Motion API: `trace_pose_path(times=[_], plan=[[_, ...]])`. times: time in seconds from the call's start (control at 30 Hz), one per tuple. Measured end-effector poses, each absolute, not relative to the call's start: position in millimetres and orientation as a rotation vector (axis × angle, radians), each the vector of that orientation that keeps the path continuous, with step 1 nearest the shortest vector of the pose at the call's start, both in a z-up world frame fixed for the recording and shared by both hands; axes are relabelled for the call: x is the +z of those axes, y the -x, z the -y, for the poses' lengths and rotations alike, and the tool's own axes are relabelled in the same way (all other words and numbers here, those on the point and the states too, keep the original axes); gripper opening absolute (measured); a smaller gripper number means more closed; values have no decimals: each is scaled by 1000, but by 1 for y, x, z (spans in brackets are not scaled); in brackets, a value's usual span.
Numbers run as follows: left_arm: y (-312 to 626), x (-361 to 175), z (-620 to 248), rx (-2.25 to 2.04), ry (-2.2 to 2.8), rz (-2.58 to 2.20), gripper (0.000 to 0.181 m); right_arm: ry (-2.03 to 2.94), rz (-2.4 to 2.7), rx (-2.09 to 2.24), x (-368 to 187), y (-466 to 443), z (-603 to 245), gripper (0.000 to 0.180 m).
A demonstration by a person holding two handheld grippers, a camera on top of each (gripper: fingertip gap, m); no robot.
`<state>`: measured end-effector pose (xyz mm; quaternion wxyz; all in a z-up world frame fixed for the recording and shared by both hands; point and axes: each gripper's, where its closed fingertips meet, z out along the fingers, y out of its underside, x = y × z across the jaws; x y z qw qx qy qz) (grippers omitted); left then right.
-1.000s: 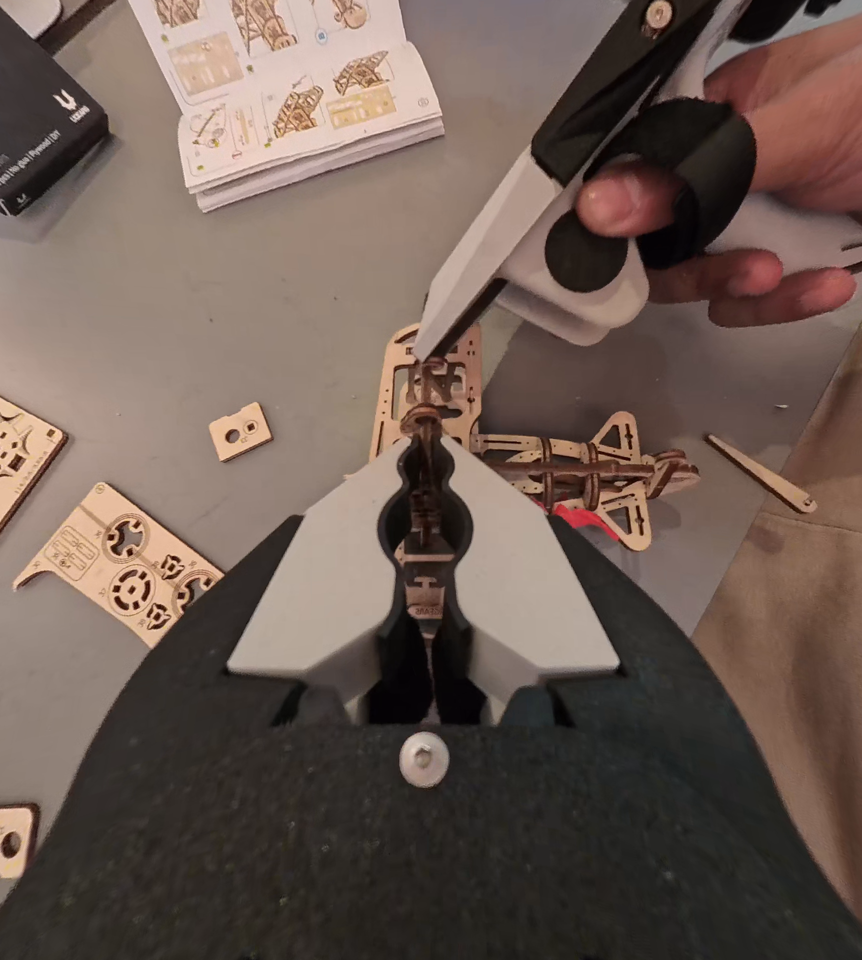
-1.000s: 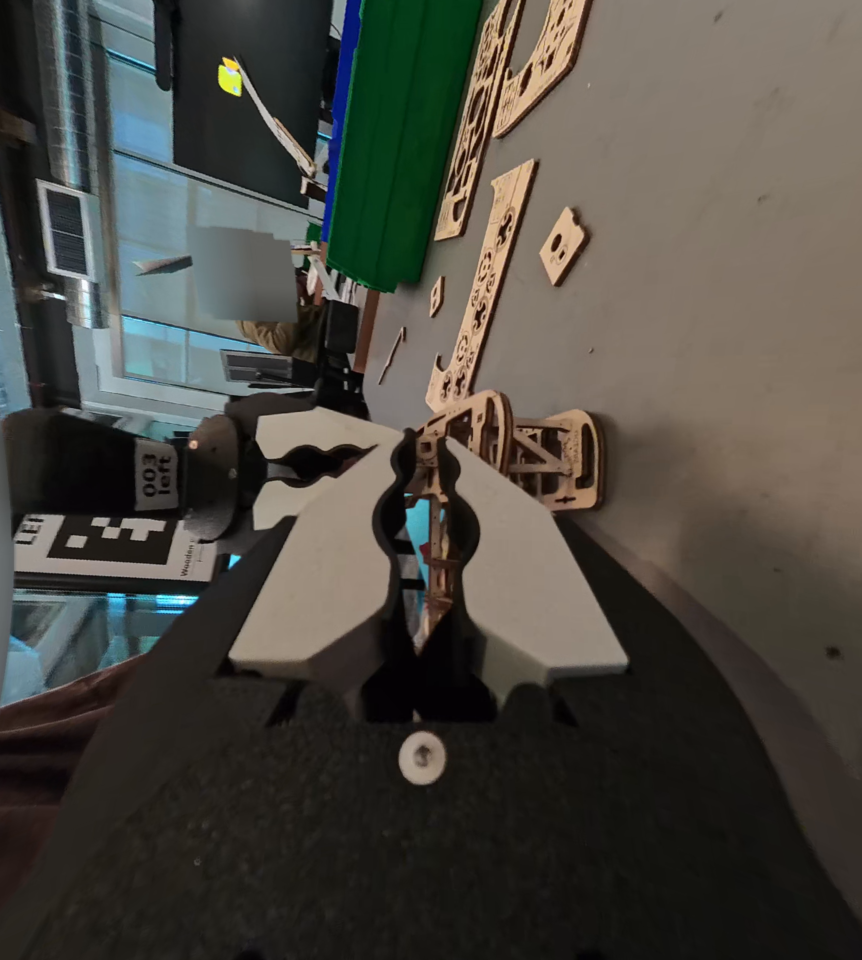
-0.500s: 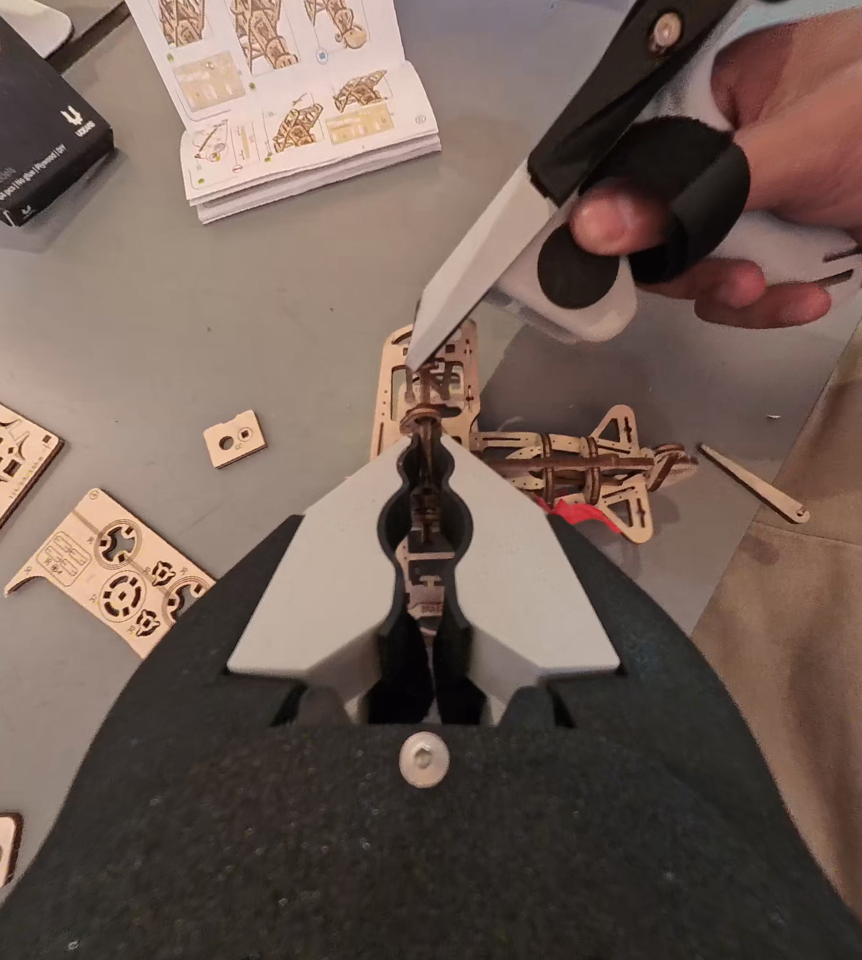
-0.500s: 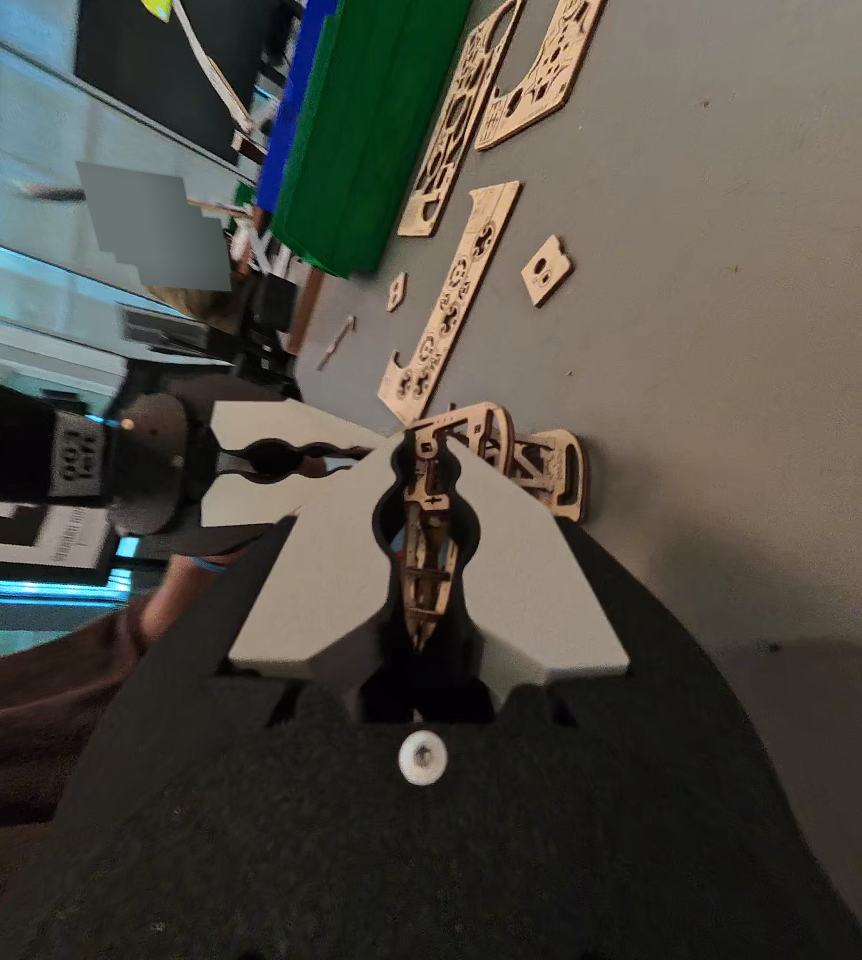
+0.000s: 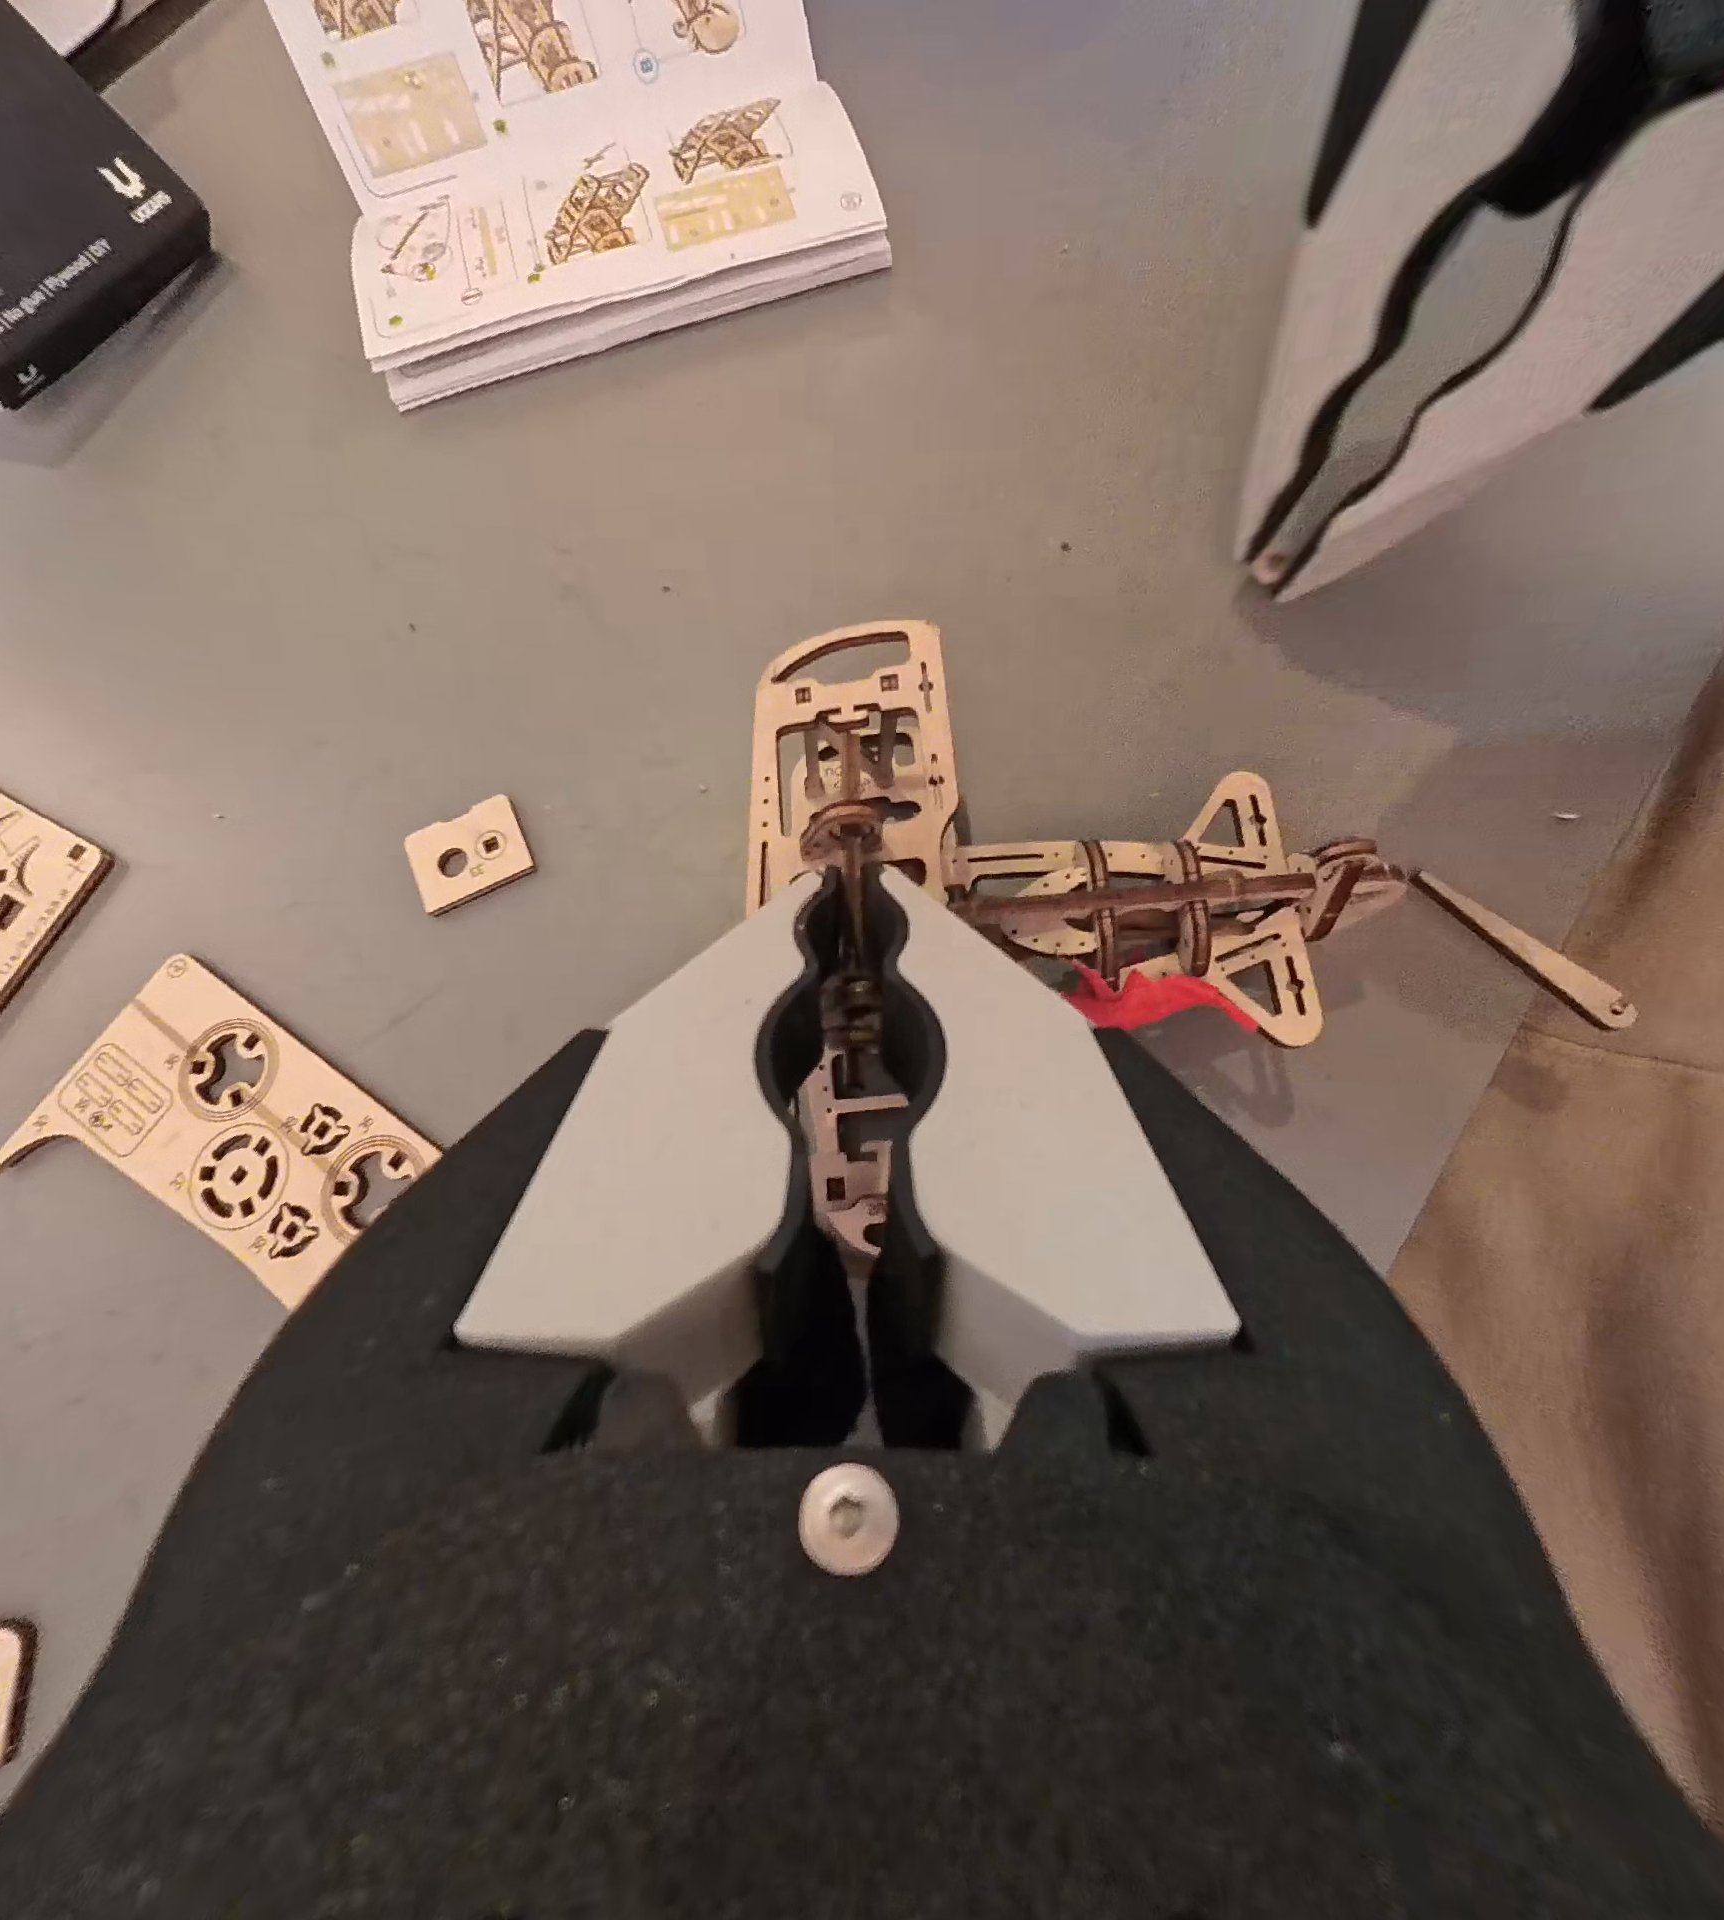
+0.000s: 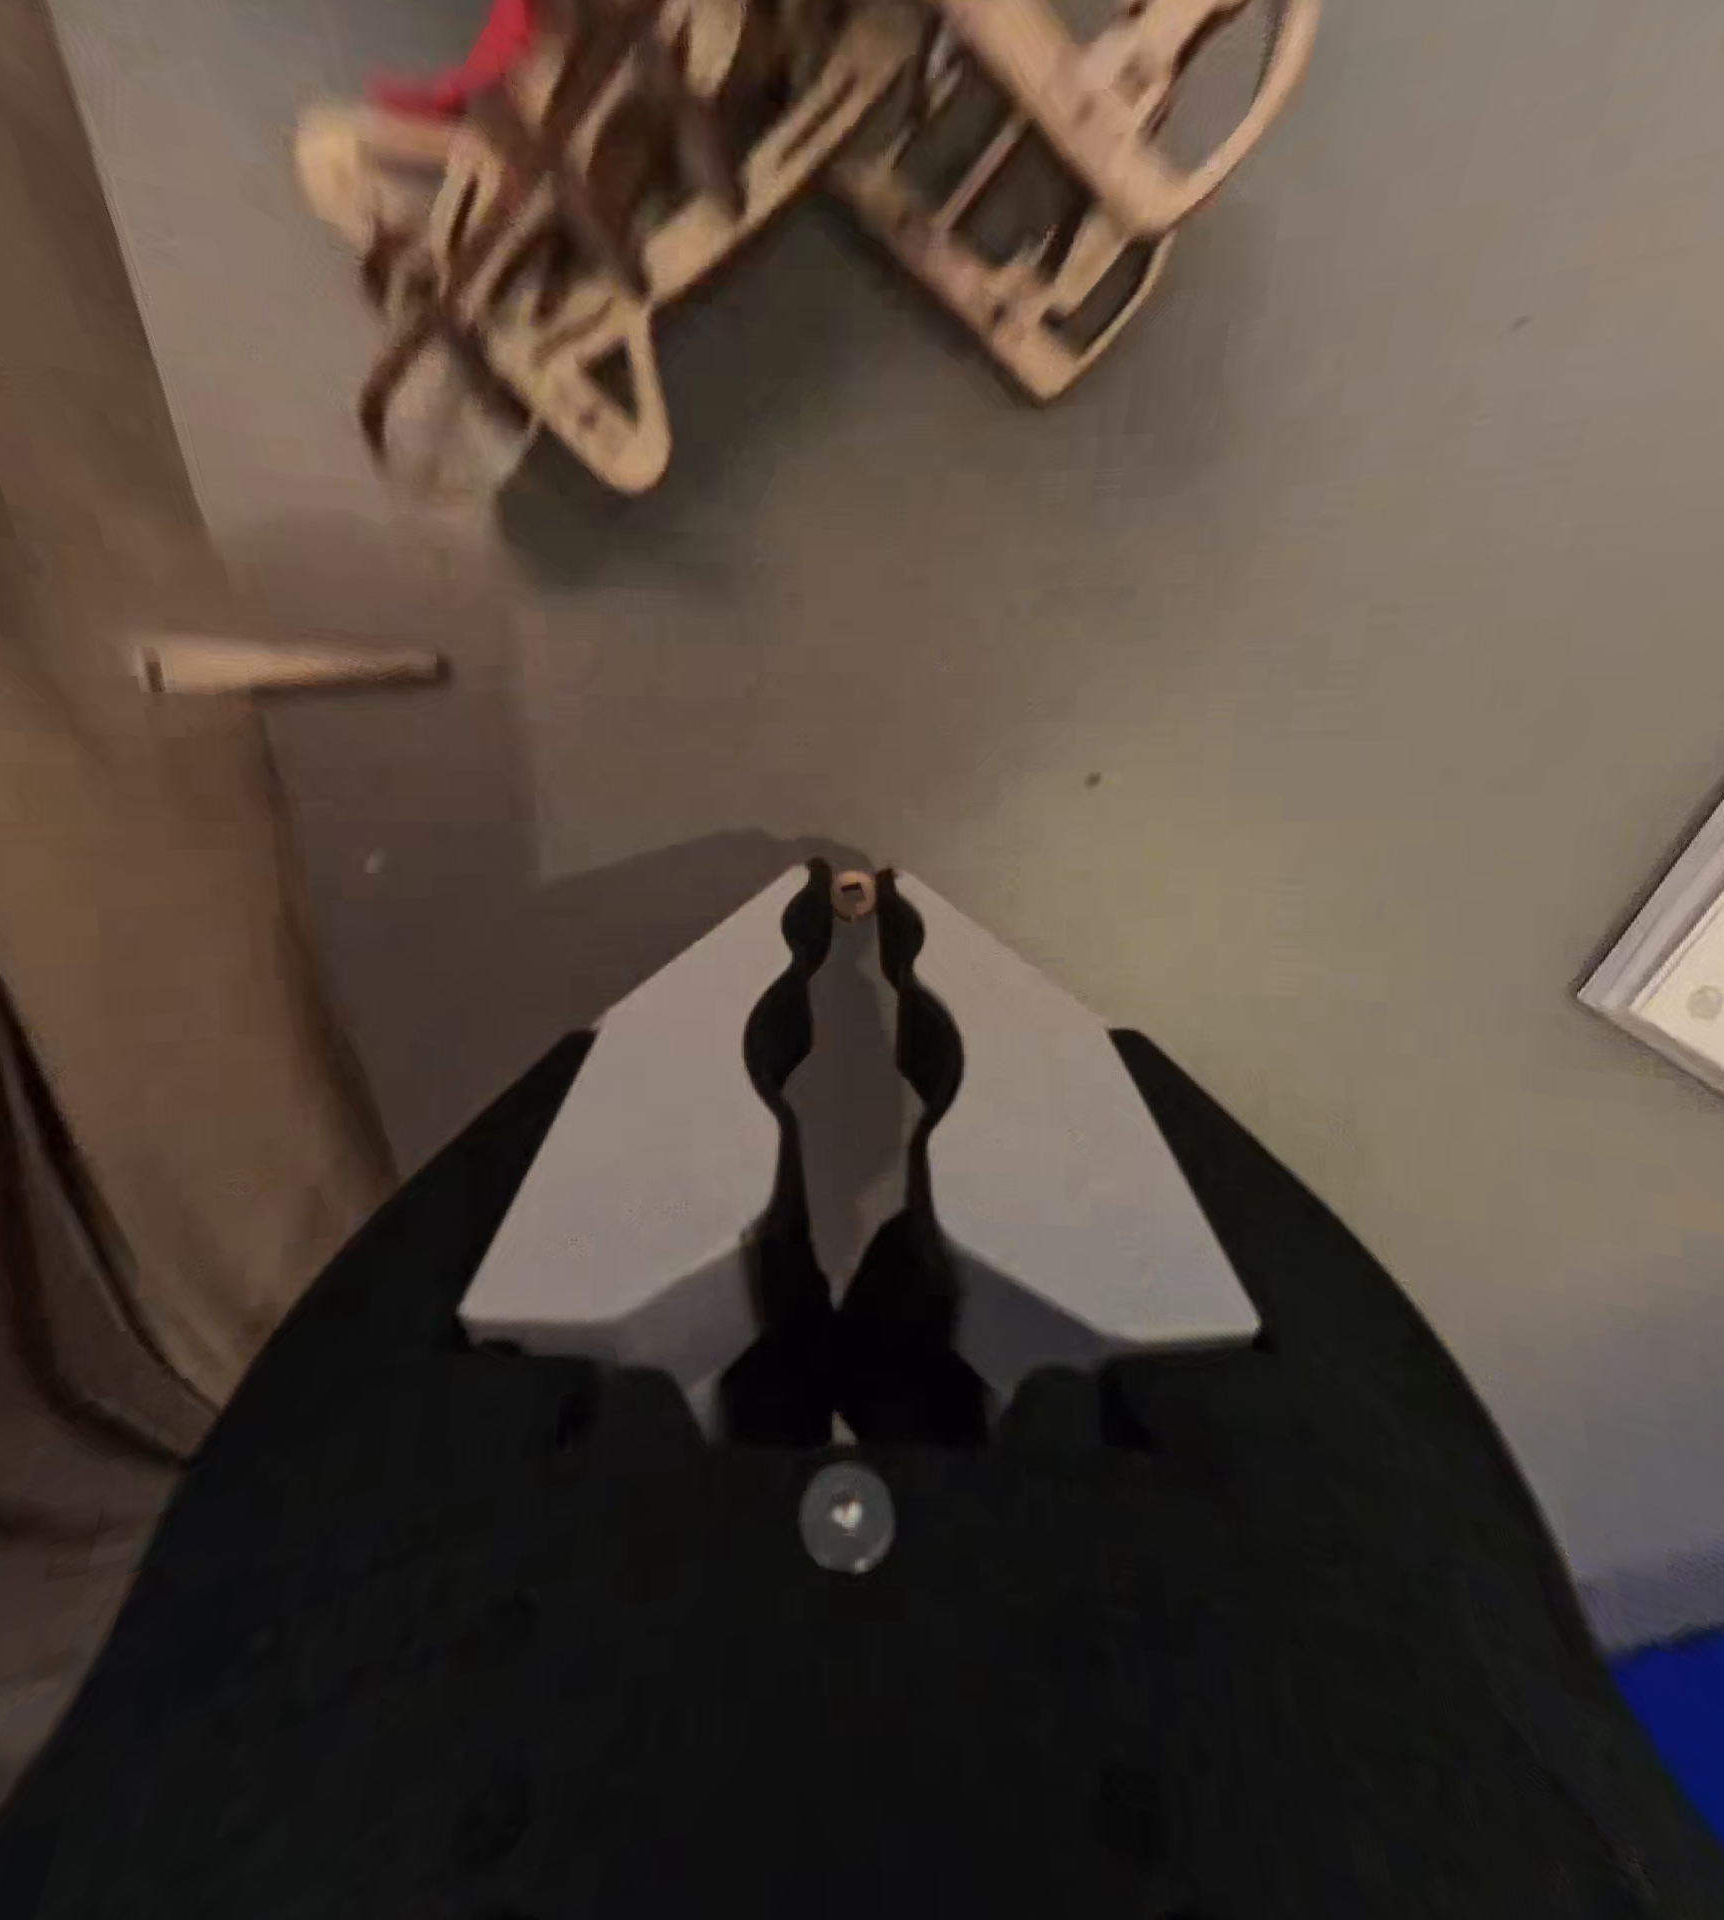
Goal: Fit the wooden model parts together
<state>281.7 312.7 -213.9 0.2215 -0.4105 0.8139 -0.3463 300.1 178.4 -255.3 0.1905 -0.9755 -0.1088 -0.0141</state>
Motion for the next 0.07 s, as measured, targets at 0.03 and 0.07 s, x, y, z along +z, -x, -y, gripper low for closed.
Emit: trace_pose_path(times=[0.03, 0.07], plan=[[-282, -214, -313, -950, 1129, -2251, 0, 2757, 348, -43, -259, -296, -171, 7], [-282, -214, -313, -943, 1125, -2252, 0, 2761, 374, -20, -261, -291, -165, 7]])
